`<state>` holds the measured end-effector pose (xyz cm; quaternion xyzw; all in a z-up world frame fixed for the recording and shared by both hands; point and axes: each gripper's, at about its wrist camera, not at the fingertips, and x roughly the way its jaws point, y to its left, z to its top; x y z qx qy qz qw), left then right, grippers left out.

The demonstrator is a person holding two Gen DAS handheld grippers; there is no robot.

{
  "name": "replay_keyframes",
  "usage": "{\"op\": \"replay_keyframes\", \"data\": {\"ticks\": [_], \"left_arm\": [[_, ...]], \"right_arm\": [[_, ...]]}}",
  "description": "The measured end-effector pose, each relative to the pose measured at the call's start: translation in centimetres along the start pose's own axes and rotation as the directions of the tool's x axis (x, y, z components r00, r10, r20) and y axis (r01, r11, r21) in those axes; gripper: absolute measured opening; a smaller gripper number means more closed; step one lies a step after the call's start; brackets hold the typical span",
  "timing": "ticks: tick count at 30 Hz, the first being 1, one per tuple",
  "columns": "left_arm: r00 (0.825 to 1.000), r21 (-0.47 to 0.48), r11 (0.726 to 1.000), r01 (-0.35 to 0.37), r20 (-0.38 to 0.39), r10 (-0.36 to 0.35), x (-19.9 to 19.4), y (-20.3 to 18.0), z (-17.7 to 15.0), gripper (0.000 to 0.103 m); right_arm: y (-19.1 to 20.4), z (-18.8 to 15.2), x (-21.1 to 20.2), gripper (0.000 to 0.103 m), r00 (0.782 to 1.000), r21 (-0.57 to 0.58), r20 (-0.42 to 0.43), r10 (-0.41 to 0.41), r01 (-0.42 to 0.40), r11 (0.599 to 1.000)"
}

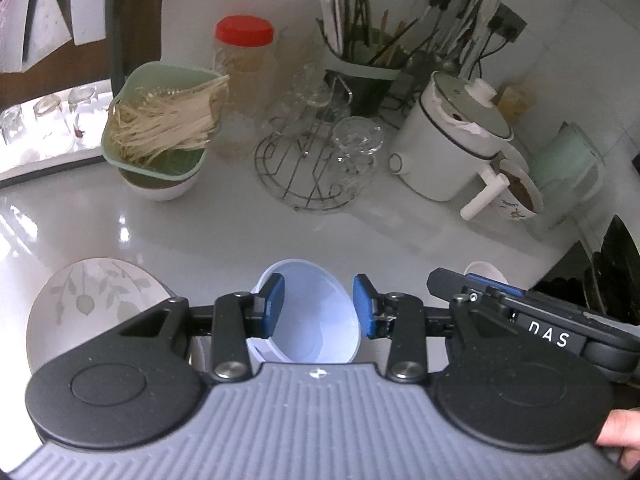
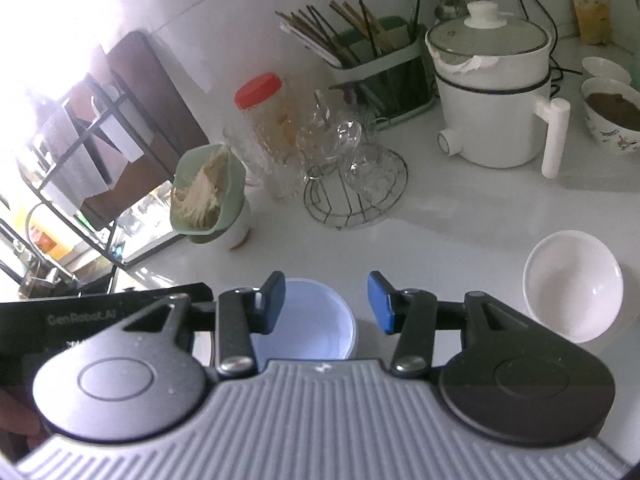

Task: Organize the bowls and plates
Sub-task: 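Open both grippers and lift them away from the nested bowls, then move both grippers toward the white ceramic bowl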

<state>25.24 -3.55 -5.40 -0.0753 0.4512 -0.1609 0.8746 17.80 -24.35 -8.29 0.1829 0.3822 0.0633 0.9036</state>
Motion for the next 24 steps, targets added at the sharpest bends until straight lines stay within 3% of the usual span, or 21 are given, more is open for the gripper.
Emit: {"op": "replay_keyframes", "data": {"ticks": [24], "left_arm": [[0.996, 0.085, 0.996, 0.013, 0.086, -0.020, -3.0, -2.1, -2.9, 0.043]], "right_arm": [[-1.3, -3.3, -5.0, 0.049, 0.989, 0.010, 0.133, -0.070, 0.069, 0.998]]}}
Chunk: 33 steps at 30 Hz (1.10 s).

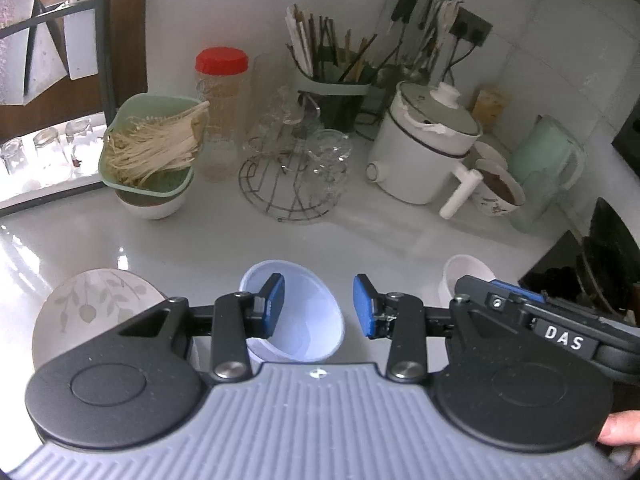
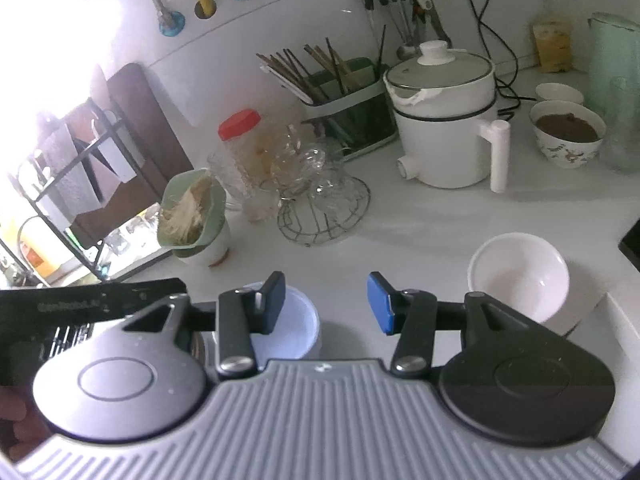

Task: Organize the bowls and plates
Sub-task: 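Move both grippers toward the white ceramic bowl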

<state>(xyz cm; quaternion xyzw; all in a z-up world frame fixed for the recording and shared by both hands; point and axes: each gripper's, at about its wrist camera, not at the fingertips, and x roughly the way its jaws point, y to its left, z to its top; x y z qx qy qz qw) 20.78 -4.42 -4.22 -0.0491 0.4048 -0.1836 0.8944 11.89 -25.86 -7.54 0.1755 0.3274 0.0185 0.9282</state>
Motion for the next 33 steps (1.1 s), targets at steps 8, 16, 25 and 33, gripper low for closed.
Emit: {"op": "replay_keyframes", "data": {"ticks": [8, 16, 25, 33], "left_arm": [[1.000, 0.026, 0.999, 0.020, 0.018, -0.021, -1.0, -1.1, -1.4, 0.046], [0.999, 0.048, 0.998, 0.044, 0.021, -0.045, -0.7, -2.0, -2.3, 0.046], [0.997, 0.089, 0.993, 0.080, -0.006, -0.080, 0.2, -4.0, -2.5, 0.046], [0.993, 0.127, 0.986, 0.109, -0.062, -0.101, 1.8, -6.1, -3.0, 0.047]], "right_arm": [[-0.3, -1.3, -1.4, 0.049, 0.999, 0.004, 0.026, -0.020, 0.020, 1.000], [-1.7, -2.5, -2.4, 0.049, 0.997, 0.020, 0.044, -0.058, 0.058, 0.998], [-3.5, -3.3, -3.2, 0.049, 0.992, 0.061, 0.057, -0.110, 0.107, 0.992], [-5.4, -3.8, -3.8, 0.049, 0.987, 0.095, 0.045, -0.156, 0.152, 0.984]]}}
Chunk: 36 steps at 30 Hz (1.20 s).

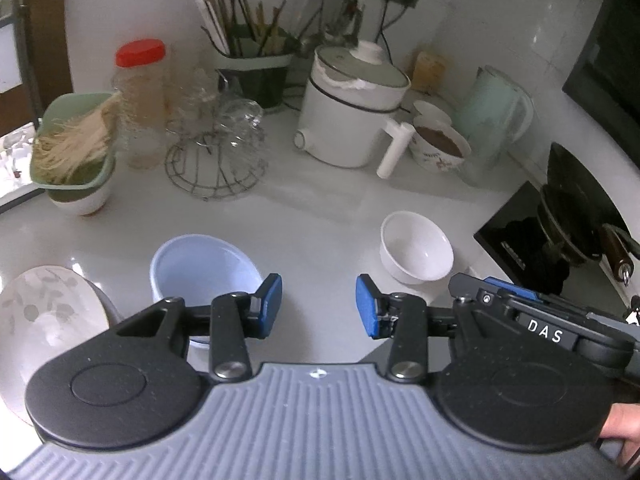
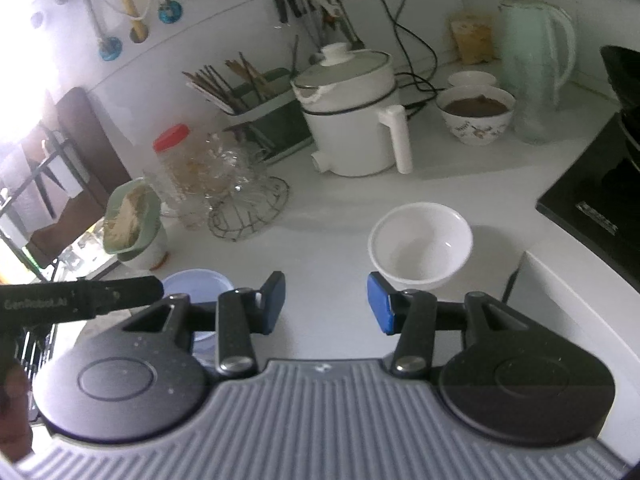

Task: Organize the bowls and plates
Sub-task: 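Move both grippers toward the white ceramic bowl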

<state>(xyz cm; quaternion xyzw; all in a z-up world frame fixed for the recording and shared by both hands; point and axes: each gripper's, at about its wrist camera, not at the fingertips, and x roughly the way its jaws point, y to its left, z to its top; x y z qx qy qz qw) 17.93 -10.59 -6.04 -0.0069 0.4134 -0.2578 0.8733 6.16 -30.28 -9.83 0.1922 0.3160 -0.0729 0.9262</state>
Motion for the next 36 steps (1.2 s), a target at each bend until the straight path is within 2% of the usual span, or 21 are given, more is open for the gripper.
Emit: {"op": "replay_keyframes", "data": {"ticks": [14, 17, 20, 23, 29, 36], "left_arm": [[0.997, 0.054, 0.998, 0.029, -0.074, -0.025, 6.7, -1.4, 1.8, 0.057], [0.997, 0.083, 0.996, 0.033, -0.073, -0.027, 8.6, -1.7, 2.2, 0.059], [0.996, 0.129, 0.991, 0.025, -0.084, -0.014, 11.0, -2.1, 2.4, 0.060], [0.994, 0.134, 0.990, 0.030, -0.107, -0.016, 13.2, -2.0, 2.6, 0.060], [0.990, 0.150, 0.986, 0.073, -0.128, -0.054, 16.7, -1.7, 3.8, 0.060], [0.976, 0.143, 0.977, 0.160, -0.172, -0.135, 21.0, -2.4, 5.6, 0.060]], "right_arm": [[-3.2, -0.1, 2.4, 0.049, 0.995, 0.055, -0.044, -0.085, 0.087, 0.995], [-3.8, 0.1, 3.4, 0.065, 0.993, 0.067, -0.039, -0.111, 0.113, 0.991], [-4.6, 0.2, 4.5, 0.067, 0.993, 0.086, -0.039, -0.114, 0.117, 0.989], [-5.3, 0.3, 6.0, 0.067, 0.990, 0.112, -0.053, -0.128, 0.133, 0.985], [-6.4, 0.8, 8.7, 0.067, 0.988, 0.161, -0.057, -0.141, 0.149, 0.976], [-8.7, 1.4, 11.0, 0.066, 0.968, 0.214, -0.038, -0.250, 0.252, 0.944]]}}
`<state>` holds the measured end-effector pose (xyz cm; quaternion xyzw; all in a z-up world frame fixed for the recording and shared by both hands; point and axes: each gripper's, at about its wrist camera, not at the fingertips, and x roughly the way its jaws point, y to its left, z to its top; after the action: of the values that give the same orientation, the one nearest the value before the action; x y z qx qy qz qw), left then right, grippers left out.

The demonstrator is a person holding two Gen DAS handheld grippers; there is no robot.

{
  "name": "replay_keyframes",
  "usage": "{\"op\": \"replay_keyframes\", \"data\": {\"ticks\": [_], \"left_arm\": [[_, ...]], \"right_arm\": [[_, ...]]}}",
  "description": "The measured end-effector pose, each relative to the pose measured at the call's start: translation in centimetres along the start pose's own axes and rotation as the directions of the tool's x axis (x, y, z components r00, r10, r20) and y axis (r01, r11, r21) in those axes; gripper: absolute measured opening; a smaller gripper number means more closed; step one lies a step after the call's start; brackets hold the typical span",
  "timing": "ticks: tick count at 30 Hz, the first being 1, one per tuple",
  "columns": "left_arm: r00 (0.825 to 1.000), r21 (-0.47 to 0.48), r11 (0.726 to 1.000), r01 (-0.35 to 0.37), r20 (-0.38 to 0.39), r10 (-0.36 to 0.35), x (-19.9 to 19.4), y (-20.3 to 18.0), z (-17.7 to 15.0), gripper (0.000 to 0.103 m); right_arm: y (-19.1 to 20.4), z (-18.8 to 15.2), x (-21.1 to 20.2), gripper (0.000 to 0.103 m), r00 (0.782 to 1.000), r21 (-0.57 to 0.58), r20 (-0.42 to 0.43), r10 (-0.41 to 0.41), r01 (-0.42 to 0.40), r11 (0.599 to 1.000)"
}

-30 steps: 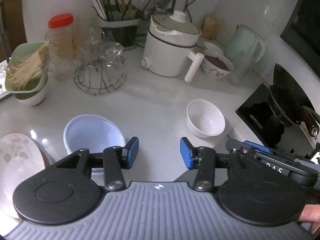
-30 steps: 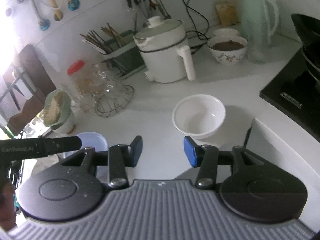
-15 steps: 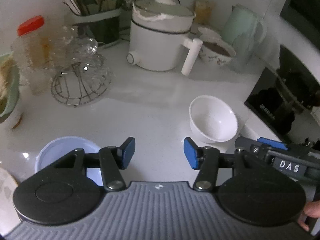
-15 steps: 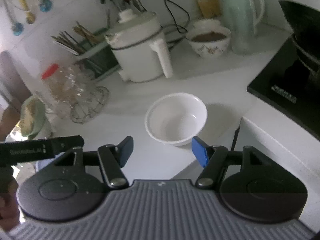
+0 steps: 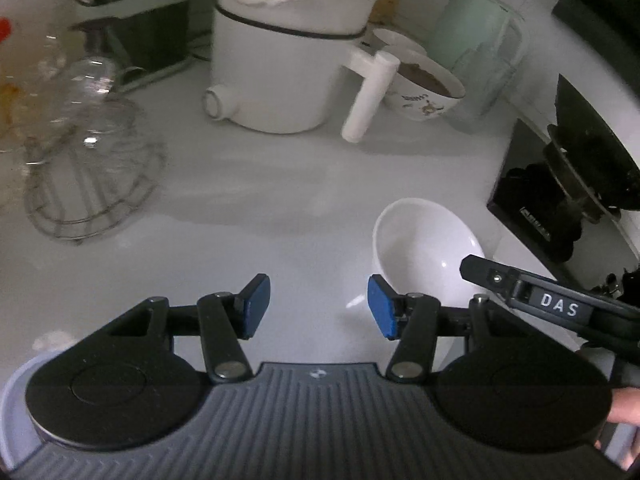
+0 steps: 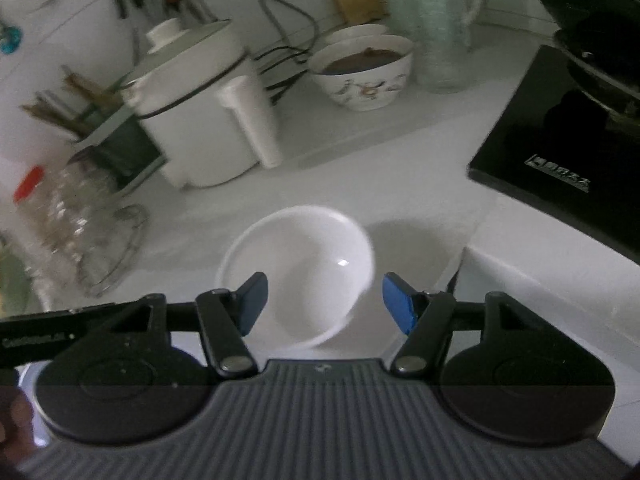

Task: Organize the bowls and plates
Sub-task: 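Move both grippers toward the white ceramic bowl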

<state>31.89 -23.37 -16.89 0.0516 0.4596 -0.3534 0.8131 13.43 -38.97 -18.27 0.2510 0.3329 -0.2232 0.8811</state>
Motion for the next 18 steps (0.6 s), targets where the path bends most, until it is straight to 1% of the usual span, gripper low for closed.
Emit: {"op": "replay_keyframes", "data": {"ticks": [3, 7, 9, 13, 16, 18], "left_arm": [[0.999, -0.022, 0.999, 0.049, -0.024, -0.049, 1.4, -0.4, 0.6, 0.060], [0.996, -0.015, 0.997, 0.077, -0.041, -0.077, 2.7, -1.1, 1.1, 0.060], [0.995, -0.017, 0.997, 0.079, -0.054, -0.080, 3.6, -1.3, 1.3, 0.059], [0.996, -0.021, 0.997, 0.080, -0.033, -0.081, 4.5, -1.3, 1.9, 0.057], [0.995, 0.004, 0.996, 0.087, -0.050, -0.087, 5.4, -1.5, 2.5, 0.055], [0.994, -0.004, 0.997, 0.079, -0.072, -0.079, 6.1, -1.4, 2.8, 0.051]], "right_arm": [[-0.9, 0.4, 0.8, 0.066, 1.000, 0.041, 0.000, -0.017, 0.017, 0.999], [-1.5, 0.6, 1.8, 0.064, 1.000, 0.076, -0.019, -0.020, 0.021, 0.997], [-1.5, 0.5, 2.5, 0.058, 0.999, 0.078, -0.031, -0.019, 0.022, 0.997], [-1.5, 0.5, 3.4, 0.052, 0.999, 0.081, -0.032, -0.029, 0.031, 0.996], [-1.6, 0.6, 3.8, 0.047, 0.999, 0.095, -0.027, -0.036, 0.038, 0.995], [-1.7, 0.5, 4.1, 0.041, 0.999, 0.107, -0.021, -0.041, 0.043, 0.993]]}}
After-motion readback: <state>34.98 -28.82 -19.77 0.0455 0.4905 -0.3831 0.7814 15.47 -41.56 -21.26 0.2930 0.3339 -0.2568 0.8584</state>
